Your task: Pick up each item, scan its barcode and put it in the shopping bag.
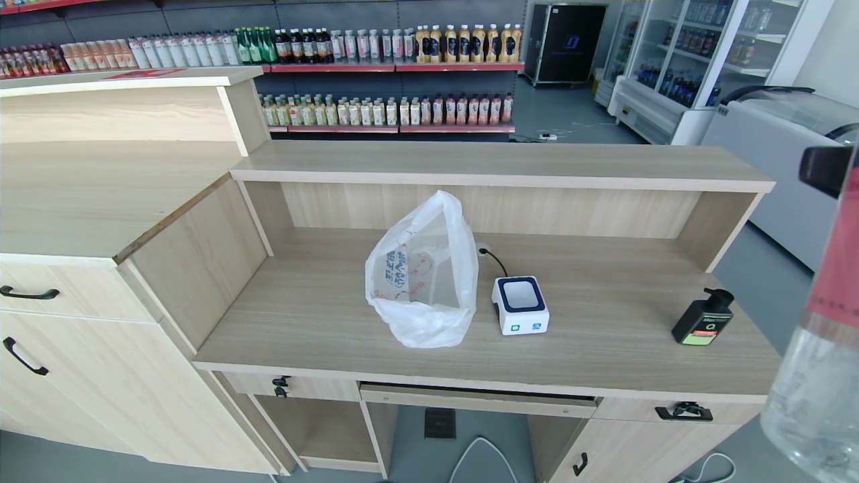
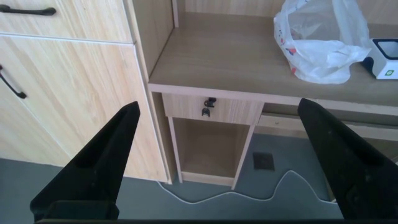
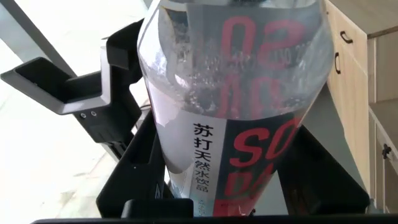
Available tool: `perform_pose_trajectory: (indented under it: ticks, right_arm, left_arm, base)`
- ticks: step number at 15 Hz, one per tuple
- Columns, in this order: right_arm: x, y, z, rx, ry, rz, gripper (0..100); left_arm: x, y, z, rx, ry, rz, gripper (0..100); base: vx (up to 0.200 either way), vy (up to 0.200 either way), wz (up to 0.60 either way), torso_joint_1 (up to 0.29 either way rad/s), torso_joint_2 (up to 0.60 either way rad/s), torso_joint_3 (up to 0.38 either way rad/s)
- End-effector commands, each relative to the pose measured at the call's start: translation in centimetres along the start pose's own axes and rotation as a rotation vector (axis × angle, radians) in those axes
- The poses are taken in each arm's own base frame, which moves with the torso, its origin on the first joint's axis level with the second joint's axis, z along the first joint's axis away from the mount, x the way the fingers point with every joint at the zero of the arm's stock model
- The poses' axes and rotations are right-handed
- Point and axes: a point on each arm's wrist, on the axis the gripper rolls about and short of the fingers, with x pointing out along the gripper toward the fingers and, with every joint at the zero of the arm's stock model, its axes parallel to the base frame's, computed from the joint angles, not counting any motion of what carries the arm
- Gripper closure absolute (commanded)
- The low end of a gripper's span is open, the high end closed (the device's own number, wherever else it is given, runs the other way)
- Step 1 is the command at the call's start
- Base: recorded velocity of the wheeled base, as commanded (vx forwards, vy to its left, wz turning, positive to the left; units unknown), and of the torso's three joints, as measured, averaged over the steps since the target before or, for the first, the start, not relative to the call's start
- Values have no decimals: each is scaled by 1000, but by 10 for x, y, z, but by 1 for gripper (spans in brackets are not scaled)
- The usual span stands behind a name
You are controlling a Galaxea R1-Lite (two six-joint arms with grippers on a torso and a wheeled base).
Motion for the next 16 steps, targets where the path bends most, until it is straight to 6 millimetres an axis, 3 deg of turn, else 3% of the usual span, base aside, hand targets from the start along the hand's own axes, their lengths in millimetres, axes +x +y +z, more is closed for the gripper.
perform_pose_trajectory:
  ticks: [1,12,14,16]
  right_arm:
    - [0,2,-1,0,2,3,100]
    - [-2,10,-3,-13,9,7,100]
    - [-8,-1,-3,-56,-1,-35,100]
    - [-32,-24,-3,-175,-16,-170,100]
  left_arm:
    - [0,0,0,0,0,2,0]
    - [0,0,0,0,0,1,0]
    - [0,0,0,0,0,1,0]
    - [0,0,0,0,0,1,0]
  base:
    - [0,0,0,0,0,0]
    - [0,0,0,0,0,0]
    - [0,0,0,0,0,0]
    - [0,0,0,0,0,0]
